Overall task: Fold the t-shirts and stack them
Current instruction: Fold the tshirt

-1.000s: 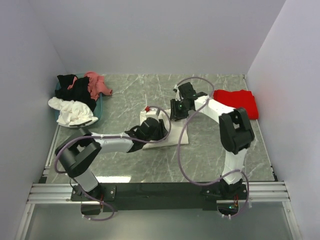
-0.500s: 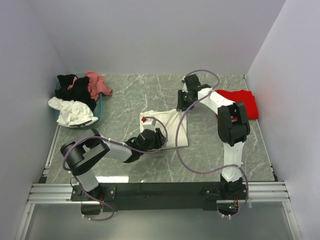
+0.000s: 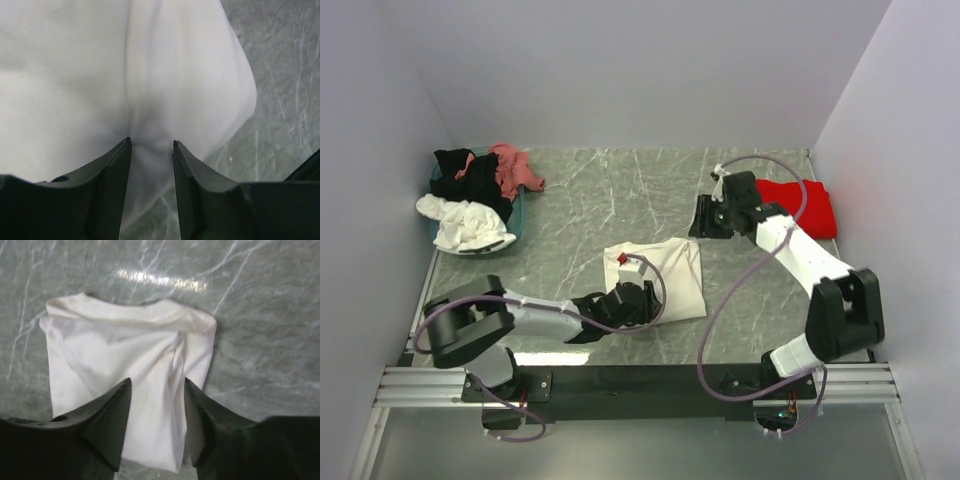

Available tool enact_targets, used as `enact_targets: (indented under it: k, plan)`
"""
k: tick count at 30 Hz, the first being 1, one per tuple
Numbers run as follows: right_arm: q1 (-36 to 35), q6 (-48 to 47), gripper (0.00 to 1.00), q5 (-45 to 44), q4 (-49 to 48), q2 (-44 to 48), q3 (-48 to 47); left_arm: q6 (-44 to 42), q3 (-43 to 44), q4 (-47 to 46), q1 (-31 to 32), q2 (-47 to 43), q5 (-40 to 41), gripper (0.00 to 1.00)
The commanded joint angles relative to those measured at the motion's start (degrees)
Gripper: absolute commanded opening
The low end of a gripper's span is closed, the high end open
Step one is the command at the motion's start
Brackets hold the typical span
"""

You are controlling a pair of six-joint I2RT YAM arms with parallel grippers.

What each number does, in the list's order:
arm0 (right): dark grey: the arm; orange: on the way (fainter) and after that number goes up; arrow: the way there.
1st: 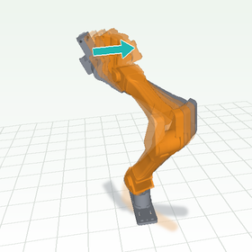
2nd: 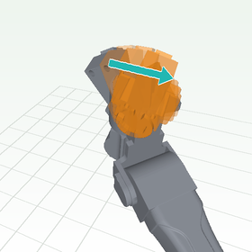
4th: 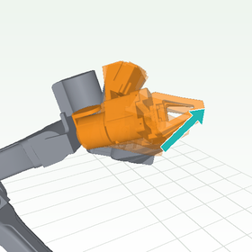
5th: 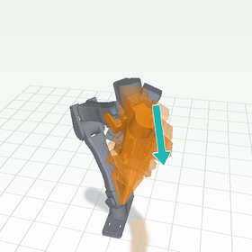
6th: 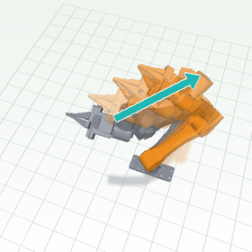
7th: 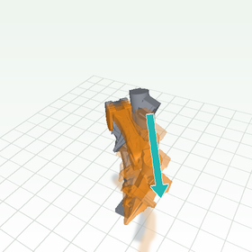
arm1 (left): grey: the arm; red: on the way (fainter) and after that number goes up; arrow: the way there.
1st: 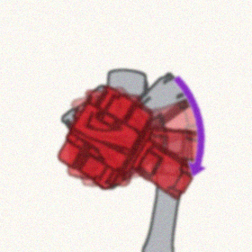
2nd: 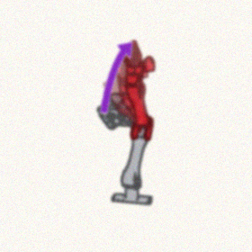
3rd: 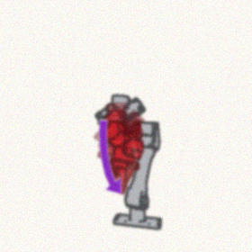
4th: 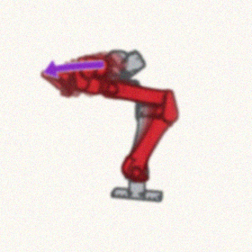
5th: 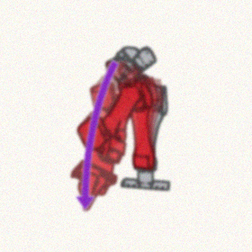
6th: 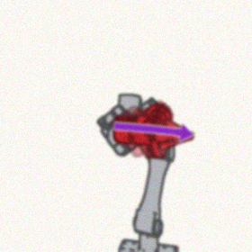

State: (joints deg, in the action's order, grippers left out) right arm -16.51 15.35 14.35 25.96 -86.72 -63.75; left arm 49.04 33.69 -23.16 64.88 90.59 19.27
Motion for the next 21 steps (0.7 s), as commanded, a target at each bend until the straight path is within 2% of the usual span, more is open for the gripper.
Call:
enact_targets:
  k: [1, 5, 9, 15, 21]
  plan:
    - [-0.1, -0.3, 0.55, 4.5, -2.7, 5.8, 6.1, 1.3, 0.9, 8.9, 1.1, -7.2, 3.7, 0.45]
    - [-0.1, 1.1, 0.67, 9.9, -5.5, 10.5, 14.2, 0.7, -0.4, 13.0, 1.2, -15.6, 5.9, 0.46]
    - [0.0, 2.9, 0.69, 11.0, -7.8, 13.4, 19.2, 0.1, -1.3, 17.5, 1.0, -22.7, 8.5, 0.47]
    - [0.1, 4.2, 0.72, 10.4, -10.3, 12.2, 23.8, 0.4, -4.3, 18.2, -0.3, -24.0, 8.2, 0.48]
    - [1.0, 4.2, 0.75, 10.4, -12.2, 9.4, 24.7, -0.1, -7.6, 13.9, -4.3, -21.8, 4.9, 0.48]
